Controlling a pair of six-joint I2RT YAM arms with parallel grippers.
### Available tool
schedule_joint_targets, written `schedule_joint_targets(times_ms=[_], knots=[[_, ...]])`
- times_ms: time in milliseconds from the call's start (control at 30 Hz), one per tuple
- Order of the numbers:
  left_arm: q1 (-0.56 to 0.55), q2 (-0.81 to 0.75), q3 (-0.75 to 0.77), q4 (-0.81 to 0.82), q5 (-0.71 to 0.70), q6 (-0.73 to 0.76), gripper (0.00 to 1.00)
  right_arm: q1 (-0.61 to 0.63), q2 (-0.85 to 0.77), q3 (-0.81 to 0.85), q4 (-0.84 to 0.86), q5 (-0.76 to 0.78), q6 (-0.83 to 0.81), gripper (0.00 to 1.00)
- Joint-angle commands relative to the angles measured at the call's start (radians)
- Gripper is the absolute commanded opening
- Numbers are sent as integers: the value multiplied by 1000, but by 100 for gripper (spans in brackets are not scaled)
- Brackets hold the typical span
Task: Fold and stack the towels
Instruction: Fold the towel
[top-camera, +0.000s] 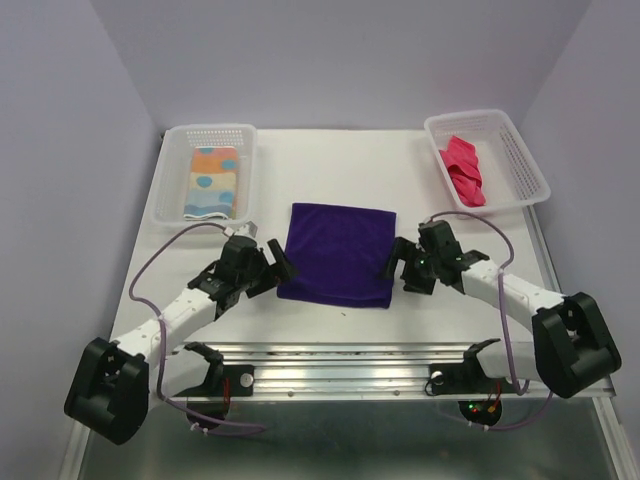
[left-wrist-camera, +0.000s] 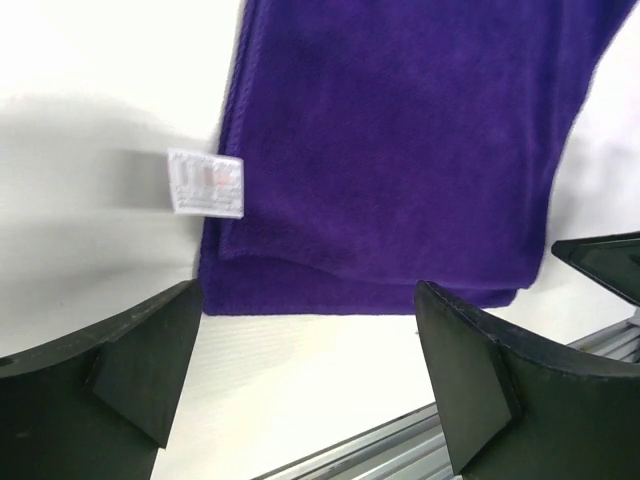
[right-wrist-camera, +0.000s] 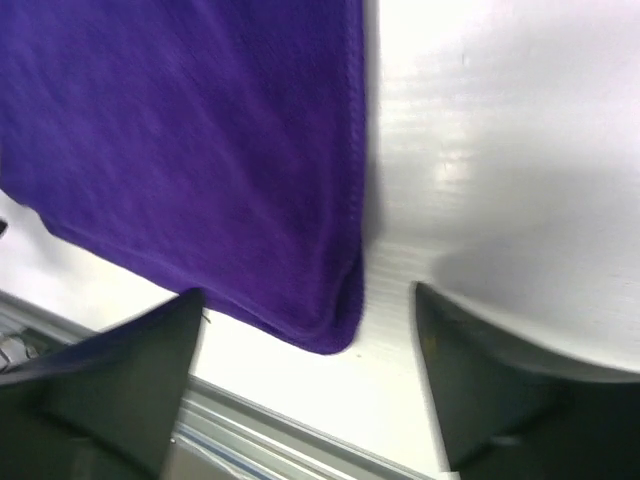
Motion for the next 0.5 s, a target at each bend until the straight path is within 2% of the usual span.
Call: schedule_joint_targets(times_ms=[0, 67, 133, 267, 300, 333, 467], knots=[[-12, -41, 122, -47, -48, 36, 99, 6, -27, 146, -42, 102, -66, 100], [-15, -13, 208, -48, -59, 73, 99, 6, -9, 230, -59, 136, -88, 100], [-19, 82, 301, -41, -70, 117, 99, 6, 38, 308, -81, 213, -120, 100], [-20, 211, 484, -39, -134, 172, 99, 2, 111, 405, -75, 280, -142, 100], [-18, 282, 519, -37, -140, 209, 99, -3, 138, 451, -73, 296, -143, 100], [-15, 326, 556, -47, -194, 229, 99, -8, 186, 479, -74, 296, -154, 100], [-3, 528, 777, -116, -248, 298, 99, -47, 308, 582, -85, 290, -171, 100]])
